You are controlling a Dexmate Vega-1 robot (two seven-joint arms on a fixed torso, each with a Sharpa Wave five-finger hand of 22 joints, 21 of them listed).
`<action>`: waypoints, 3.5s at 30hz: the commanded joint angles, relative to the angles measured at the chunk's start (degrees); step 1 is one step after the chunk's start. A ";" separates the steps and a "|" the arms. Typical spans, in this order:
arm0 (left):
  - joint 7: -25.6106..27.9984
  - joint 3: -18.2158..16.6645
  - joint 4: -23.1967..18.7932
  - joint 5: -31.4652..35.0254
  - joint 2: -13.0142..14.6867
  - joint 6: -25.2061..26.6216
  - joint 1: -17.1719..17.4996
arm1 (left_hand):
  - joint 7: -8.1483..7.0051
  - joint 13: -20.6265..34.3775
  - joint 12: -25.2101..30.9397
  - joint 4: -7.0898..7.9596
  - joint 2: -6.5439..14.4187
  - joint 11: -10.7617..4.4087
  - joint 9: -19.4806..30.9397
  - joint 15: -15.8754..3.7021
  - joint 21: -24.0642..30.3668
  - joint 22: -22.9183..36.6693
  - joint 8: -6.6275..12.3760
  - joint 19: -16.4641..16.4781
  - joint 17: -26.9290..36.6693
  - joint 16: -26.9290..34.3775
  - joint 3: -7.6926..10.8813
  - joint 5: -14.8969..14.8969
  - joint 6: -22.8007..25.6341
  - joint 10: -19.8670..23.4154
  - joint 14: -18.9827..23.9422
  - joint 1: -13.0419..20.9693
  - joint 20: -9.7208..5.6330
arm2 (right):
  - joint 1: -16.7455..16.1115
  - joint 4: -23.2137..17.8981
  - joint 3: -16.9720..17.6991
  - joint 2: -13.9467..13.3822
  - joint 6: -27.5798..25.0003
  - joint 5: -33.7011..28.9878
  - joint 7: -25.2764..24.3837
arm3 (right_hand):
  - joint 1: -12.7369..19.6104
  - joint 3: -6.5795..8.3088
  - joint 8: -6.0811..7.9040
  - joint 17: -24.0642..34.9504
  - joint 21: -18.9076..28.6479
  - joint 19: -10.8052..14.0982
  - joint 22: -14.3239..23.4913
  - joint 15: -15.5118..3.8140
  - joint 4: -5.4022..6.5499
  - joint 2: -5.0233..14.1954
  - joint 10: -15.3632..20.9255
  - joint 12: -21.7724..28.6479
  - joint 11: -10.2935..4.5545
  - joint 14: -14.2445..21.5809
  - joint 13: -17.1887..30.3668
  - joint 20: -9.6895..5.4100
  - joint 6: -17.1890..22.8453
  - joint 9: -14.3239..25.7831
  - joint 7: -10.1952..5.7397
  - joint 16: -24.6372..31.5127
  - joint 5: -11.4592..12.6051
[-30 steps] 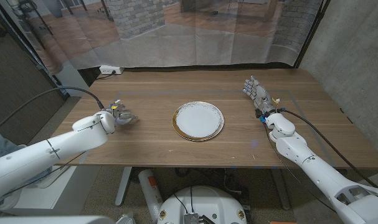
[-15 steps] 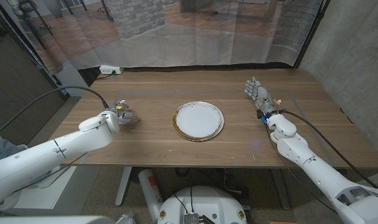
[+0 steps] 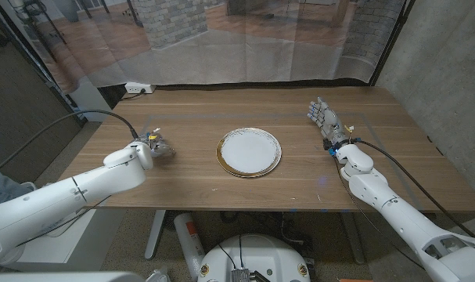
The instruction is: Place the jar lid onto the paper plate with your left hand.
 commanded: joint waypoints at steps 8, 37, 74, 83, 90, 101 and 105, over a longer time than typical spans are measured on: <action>0.29 1.91 2.07 -0.52 -1.37 0.08 -1.31 | -0.03 0.33 0.62 -0.03 0.16 -0.31 0.22 -0.10 0.47 0.30 0.40 1.20 0.15 0.23 0.69 -0.58 0.94 1.24 0.71 1.53 0.10 | 0.70 1.30 -0.64 0.47 -0.84 -0.15 0.32 | 0.16 0.16 0.35 0.21 -0.33 0.52 0.19 0.02 -0.37 0.01 0.43 0.01 0.13 0.37 0.30 -0.15 0.30 0.30 -0.10 -0.08 0.01; 10.47 0.23 5.03 2.06 -6.99 0.11 0.74 | 0.32 2.26 4.88 -0.86 10.54 -4.68 1.98 -6.14 8.61 0.72 6.48 24.15 5.00 5.85 13.37 -3.89 21.23 17.28 20.34 23.63 -4.33 | 1.19 1.59 -0.75 0.40 -1.01 -0.32 0.47 | 0.08 0.11 0.37 0.24 -0.51 1.42 0.21 -0.23 -0.46 0.07 0.45 0.01 0.02 1.10 0.31 -0.29 0.42 0.31 -0.05 0.16 0.03; 17.14 -2.50 4.44 1.64 -9.70 0.85 2.65 | -0.28 6.16 8.93 -0.34 9.82 -5.21 4.63 -11.58 17.32 0.47 13.23 36.49 9.55 10.43 17.24 -4.38 36.79 32.43 37.53 27.73 -14.26 | 0.52 0.25 -0.36 -0.38 -1.08 -0.24 0.33 | 0.05 0.09 0.33 0.26 -0.93 2.19 0.25 -0.29 -0.61 0.20 0.46 0.00 0.08 1.60 0.31 -0.36 0.39 0.31 0.01 0.20 0.03; 17.70 -3.52 3.18 1.07 -9.29 0.50 3.35 | -0.27 6.51 8.91 0.00 9.71 -5.20 4.62 -11.56 17.78 0.42 13.45 36.81 9.86 10.48 17.26 -4.44 37.33 32.83 38.19 27.40 -14.43 | -0.09 -0.62 -0.09 -0.69 -0.87 -0.16 0.10 | 0.05 0.09 0.31 0.27 -1.05 2.32 0.26 -0.32 -0.65 0.25 0.45 -0.01 -0.01 1.65 0.31 -0.43 0.36 0.31 0.04 0.18 0.03; 18.17 -4.63 1.55 0.66 -8.65 0.36 4.16 | -0.25 6.76 8.85 0.30 9.55 -5.18 4.58 -11.59 18.04 0.38 13.46 36.90 10.04 10.34 17.19 -4.48 37.39 33.03 38.33 27.00 -14.52 | -0.40 -1.08 -0.03 -0.67 -0.60 -0.17 -0.03 | 0.06 0.11 0.29 0.27 -1.15 2.38 0.27 -0.29 -0.67 0.31 0.56 0.03 0.07 1.65 0.31 -0.42 0.32 0.31 0.04 0.15 0.03; 17.21 -5.12 0.65 -0.01 -7.42 -1.58 4.40 | -0.43 7.10 8.51 0.48 9.45 -5.31 4.47 -11.75 18.13 0.33 13.21 36.24 10.30 10.04 17.25 -4.49 36.92 32.75 38.27 26.66 -14.67 | -0.84 -1.85 0.15 -0.78 -0.35 -0.26 -0.46 | 0.07 0.11 0.32 0.27 -1.30 2.45 0.27 -0.30 -0.73 0.33 0.63 0.05 0.09 1.70 0.31 -0.40 0.39 0.31 0.02 0.14 0.02; 17.23 -5.39 0.34 0.08 -7.26 -2.29 4.35 | -0.57 7.21 8.45 0.45 9.49 -5.44 4.44 -11.79 18.25 0.32 13.20 36.24 10.40 9.92 17.35 -4.47 36.94 32.79 38.16 26.70 -14.73 | -1.10 -2.31 0.26 -0.90 -0.36 -0.28 -0.75 | 0.08 0.13 0.32 0.27 -1.38 2.48 0.28 -0.34 -0.74 0.39 0.63 0.04 0.02 1.73 0.31 -0.40 0.39 0.31 0.02 0.13 0.02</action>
